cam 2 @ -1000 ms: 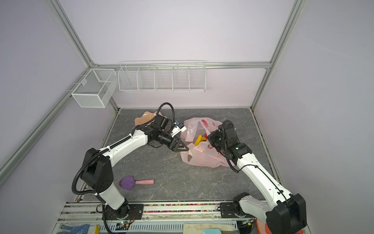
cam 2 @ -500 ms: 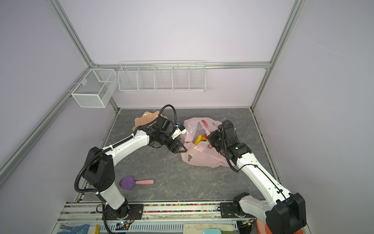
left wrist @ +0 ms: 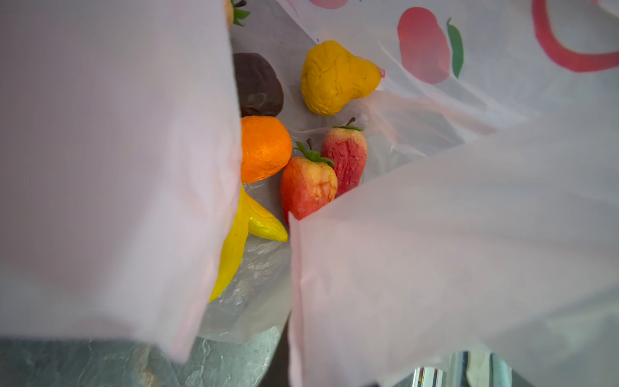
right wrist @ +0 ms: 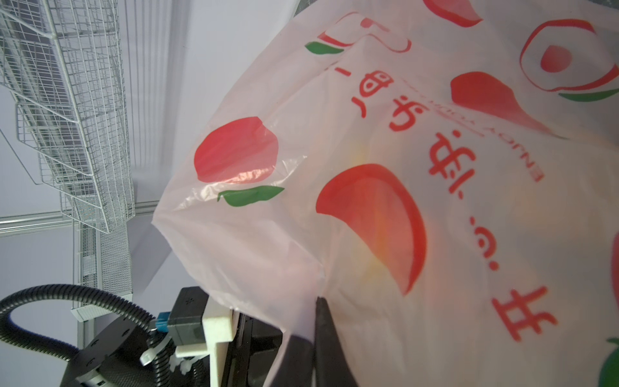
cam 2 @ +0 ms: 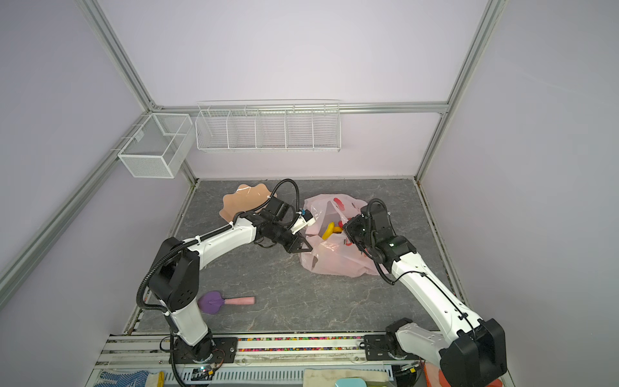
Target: Place the fruits into the plastic bag
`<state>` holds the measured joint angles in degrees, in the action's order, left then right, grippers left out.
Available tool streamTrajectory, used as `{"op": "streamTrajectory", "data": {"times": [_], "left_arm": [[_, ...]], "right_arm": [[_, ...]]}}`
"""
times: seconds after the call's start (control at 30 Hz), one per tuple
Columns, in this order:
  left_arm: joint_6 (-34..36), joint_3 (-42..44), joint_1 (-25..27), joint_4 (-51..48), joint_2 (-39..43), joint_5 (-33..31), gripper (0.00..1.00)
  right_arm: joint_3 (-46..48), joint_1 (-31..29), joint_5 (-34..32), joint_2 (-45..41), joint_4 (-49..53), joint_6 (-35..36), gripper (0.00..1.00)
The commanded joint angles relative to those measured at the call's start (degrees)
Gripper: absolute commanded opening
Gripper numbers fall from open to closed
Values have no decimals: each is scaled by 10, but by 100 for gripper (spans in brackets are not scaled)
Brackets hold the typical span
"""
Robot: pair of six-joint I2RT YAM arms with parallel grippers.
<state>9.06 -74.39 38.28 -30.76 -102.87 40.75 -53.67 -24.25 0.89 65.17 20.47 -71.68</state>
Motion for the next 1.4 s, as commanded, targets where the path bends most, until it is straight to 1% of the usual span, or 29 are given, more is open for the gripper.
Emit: {"op": "streamTrajectory", "data": {"times": [0.0, 0.07, 0.1, 0.17, 0.27, 0.33, 0.43, 0.5, 0.53, 0.63, 0.73, 0.8, 0.87, 0.93, 1.0, 1.07, 1.13, 1.27, 1.37], "left_arm": [[-11, 29, 1, 32, 44, -4, 8], [-30, 50, 2, 59, 75, -12, 5], [-38, 61, 2, 71, 91, -22, 1], [-48, 74, 3, 82, 117, -39, 0], [-53, 85, 10, 92, 142, -46, 0], [-47, 82, 25, 87, 144, -51, 0], [-40, 77, 41, 74, 137, -58, 0], [-38, 81, 46, 74, 135, -63, 0], [-37, 82, 47, 73, 136, -64, 0], [-34, 88, 50, 77, 143, -68, 0], [-31, 91, 51, 78, 149, -75, 0], [-31, 95, 51, 83, 154, -76, 0], [-35, 102, 52, 92, 160, -81, 0], [-39, 114, 54, 101, 170, -90, 0], [-41, 128, 57, 114, 181, -99, 0], [-44, 141, 59, 125, 194, -108, 0], [-47, 153, 60, 135, 206, -118, 0], [-49, 171, 62, 151, 224, -127, 0], [-50, 176, 63, 151, 228, -129, 0]], "right_arm": [[-14, -2, -14, -1, 22, 7, 6], [-27, -2, -25, -4, 48, 25, 12], [-37, -1, -31, -4, 63, 40, 16], [-57, 1, -47, -4, 103, 62, 24], [-87, 3, -66, -2, 140, 103, 46], [-119, 5, -86, 3, 169, 139, 63], [-185, 5, -106, 14, 203, 214, 79], [-226, 5, -96, 26, 207, 263, 86], [-249, 5, -80, 36, 208, 288, 87], [-321, -7, -28, 84, 228, 319, 87], [-378, -31, 32, 149, 251, 294, 86], [-404, -52, 55, 187, 256, 270, 85], [-424, -64, 63, 221, 275, 234, 82], [-426, -74, 74, 241, 259, 207, 79], [-429, -83, 82, 257, 245, 187, 78], [-443, -89, 94, 273, 236, 175, 77], [-463, -96, 94, 289, 249, 166, 76], [-452, -106, 105, 296, 240, 141, 74], [-443, -114, 101, 297, 239, 133, 74]]}}
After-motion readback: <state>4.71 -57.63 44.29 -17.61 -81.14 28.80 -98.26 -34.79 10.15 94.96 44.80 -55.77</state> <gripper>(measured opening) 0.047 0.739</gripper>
